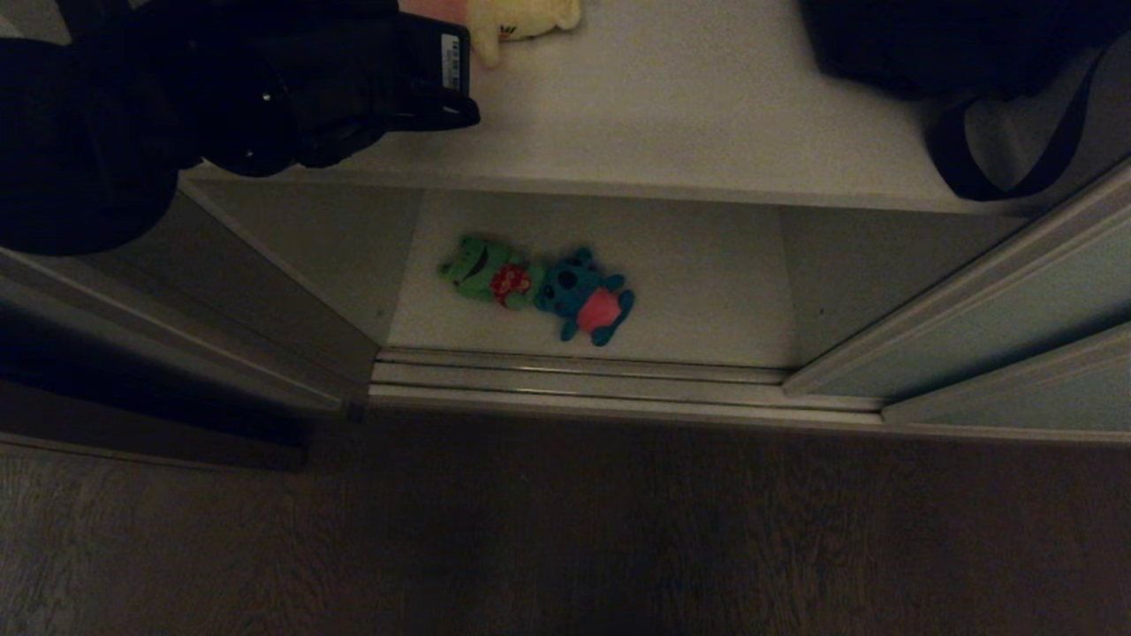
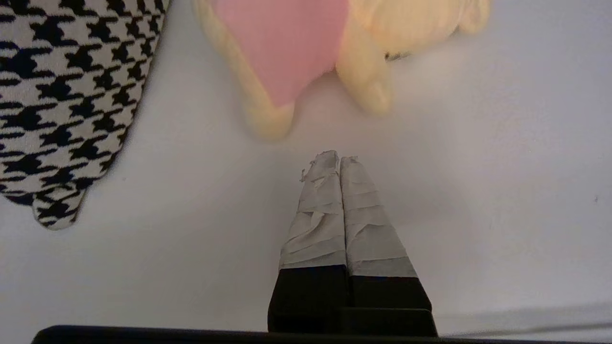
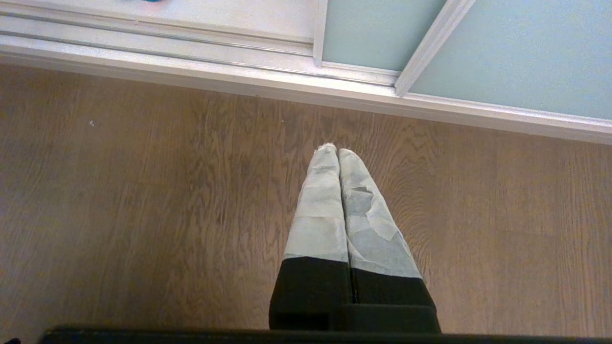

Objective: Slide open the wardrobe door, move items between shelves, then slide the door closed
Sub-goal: Place the pink doll on the lower shelf

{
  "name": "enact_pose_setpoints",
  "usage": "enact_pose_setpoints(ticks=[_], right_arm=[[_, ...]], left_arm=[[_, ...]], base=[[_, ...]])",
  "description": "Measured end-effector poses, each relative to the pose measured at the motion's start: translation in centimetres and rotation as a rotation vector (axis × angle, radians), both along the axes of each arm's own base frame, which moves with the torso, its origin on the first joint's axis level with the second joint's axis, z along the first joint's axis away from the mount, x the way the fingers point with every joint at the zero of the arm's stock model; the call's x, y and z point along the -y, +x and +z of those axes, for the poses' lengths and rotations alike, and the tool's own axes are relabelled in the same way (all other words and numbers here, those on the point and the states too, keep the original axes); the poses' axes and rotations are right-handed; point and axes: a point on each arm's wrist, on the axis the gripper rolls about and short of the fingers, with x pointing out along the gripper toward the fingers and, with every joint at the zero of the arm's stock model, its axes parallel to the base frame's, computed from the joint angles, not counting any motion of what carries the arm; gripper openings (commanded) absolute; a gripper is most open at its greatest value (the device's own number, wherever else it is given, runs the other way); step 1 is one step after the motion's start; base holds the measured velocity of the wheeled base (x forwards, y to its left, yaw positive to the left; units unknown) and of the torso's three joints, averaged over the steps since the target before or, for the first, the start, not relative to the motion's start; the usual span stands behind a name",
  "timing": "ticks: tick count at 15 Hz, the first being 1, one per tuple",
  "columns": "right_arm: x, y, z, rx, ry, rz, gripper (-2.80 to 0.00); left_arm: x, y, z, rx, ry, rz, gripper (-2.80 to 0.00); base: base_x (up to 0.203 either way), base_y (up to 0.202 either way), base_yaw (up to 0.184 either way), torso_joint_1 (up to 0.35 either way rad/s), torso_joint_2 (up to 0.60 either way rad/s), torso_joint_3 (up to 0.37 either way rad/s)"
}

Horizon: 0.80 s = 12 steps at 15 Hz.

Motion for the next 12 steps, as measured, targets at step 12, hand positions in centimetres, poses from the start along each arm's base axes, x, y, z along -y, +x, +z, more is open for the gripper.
enact_pose_setpoints(ticks=[12], right_arm=[[0.0,0.0,0.0,-0.001,0.001,0.000,-2.80]], left_arm=[[-1.9,-0.7,2.2,-0.235,-0.143,-0.266,0.00]], base=[[0.000,0.000,0.000,0.000,0.00,0.000]])
